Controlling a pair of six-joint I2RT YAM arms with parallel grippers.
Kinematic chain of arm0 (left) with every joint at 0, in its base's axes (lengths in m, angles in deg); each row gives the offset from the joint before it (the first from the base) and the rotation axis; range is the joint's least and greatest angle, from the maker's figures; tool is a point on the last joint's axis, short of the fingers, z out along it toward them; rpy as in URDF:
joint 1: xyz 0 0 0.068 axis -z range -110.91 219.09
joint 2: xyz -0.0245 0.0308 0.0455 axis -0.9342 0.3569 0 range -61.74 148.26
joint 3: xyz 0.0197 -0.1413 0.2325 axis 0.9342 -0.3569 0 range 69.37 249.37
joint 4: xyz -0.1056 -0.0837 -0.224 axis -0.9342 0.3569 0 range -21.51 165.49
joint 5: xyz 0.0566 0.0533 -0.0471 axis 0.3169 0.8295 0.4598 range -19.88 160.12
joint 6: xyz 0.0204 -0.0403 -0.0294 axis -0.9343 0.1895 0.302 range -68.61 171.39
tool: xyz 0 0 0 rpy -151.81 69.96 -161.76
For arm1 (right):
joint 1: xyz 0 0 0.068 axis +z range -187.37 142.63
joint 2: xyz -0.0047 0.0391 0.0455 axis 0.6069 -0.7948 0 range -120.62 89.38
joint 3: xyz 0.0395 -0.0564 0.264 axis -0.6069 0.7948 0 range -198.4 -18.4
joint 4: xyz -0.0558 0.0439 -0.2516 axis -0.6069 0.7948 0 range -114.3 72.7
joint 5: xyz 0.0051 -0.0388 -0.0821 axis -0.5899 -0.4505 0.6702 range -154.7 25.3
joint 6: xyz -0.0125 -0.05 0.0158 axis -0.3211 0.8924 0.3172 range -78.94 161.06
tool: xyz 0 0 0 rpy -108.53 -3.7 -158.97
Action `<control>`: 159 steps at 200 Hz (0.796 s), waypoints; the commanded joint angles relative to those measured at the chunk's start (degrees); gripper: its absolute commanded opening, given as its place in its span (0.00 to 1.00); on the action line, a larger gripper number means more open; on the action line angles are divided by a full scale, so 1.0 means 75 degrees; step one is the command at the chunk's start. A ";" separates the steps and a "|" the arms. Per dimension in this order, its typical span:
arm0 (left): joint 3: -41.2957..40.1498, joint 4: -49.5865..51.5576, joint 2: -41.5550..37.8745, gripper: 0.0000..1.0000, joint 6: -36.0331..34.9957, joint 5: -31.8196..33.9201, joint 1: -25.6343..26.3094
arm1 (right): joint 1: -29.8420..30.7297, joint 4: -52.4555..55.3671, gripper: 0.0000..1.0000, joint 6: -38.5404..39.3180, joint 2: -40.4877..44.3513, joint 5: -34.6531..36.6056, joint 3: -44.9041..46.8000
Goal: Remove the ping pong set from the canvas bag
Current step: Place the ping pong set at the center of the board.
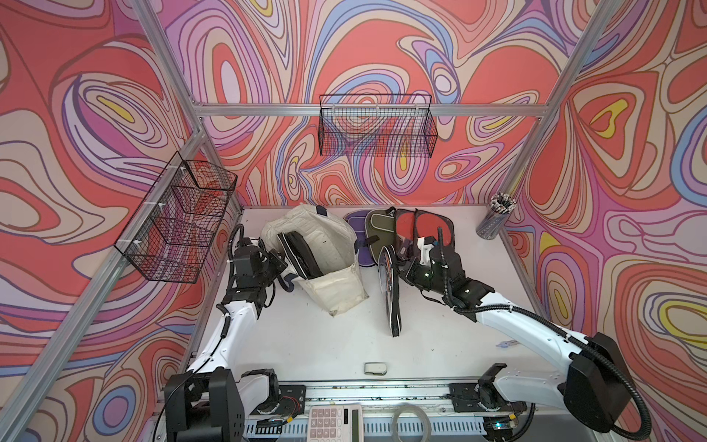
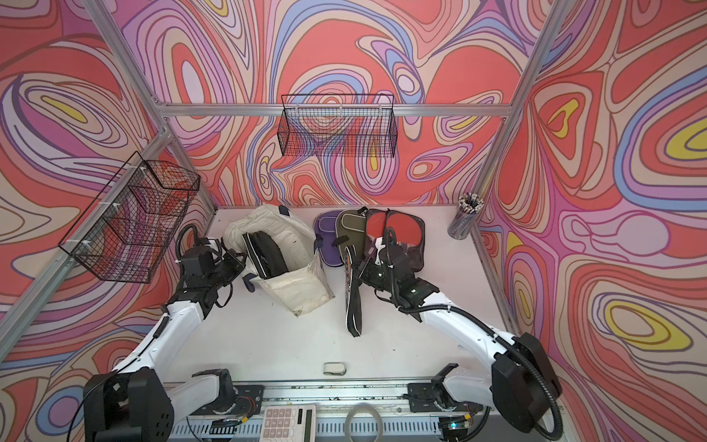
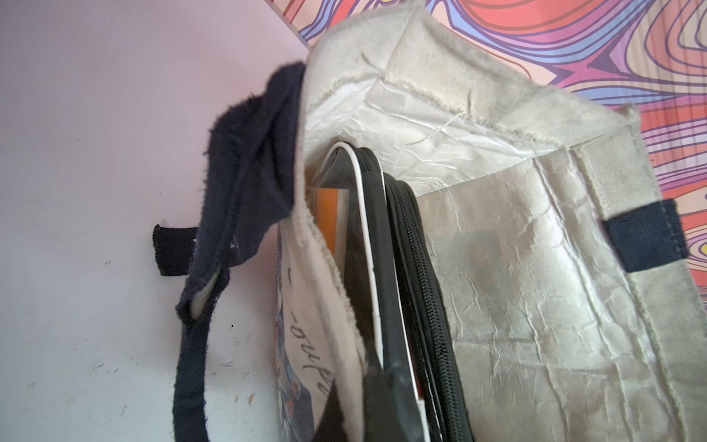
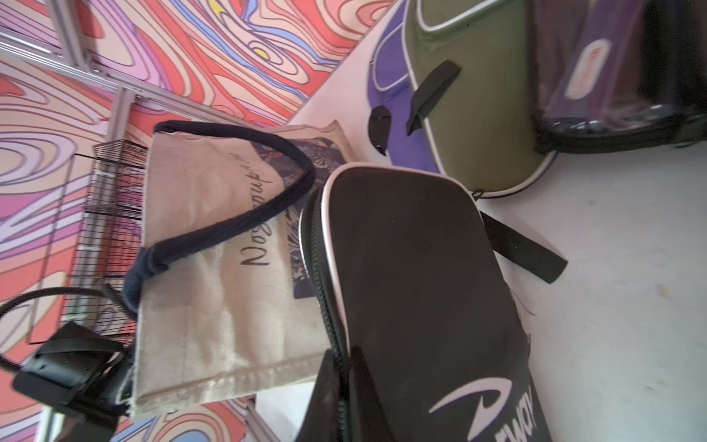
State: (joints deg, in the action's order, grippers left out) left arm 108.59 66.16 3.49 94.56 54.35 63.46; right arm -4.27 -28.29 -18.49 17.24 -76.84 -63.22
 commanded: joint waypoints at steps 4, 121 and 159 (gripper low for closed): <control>0.0208 0.0175 -0.0056 0.00 -0.0123 0.0130 -0.0023 | 0.0011 -0.1759 0.00 -0.0814 0.0013 -0.0574 0.0242; 0.0044 0.0107 -0.0149 0.00 -0.0120 0.0224 -0.0023 | -0.1984 0.1788 0.00 0.1779 0.0036 -0.0138 0.0743; -0.0003 0.0024 -0.0132 0.00 -0.0085 0.0219 -0.0032 | -0.2025 0.2672 0.00 0.2516 -0.0209 0.0578 0.0533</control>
State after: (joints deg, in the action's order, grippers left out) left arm 108.59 66.31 3.47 94.43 55.14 63.46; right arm -19.46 -16.29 -5.24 17.51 -76.97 -58.61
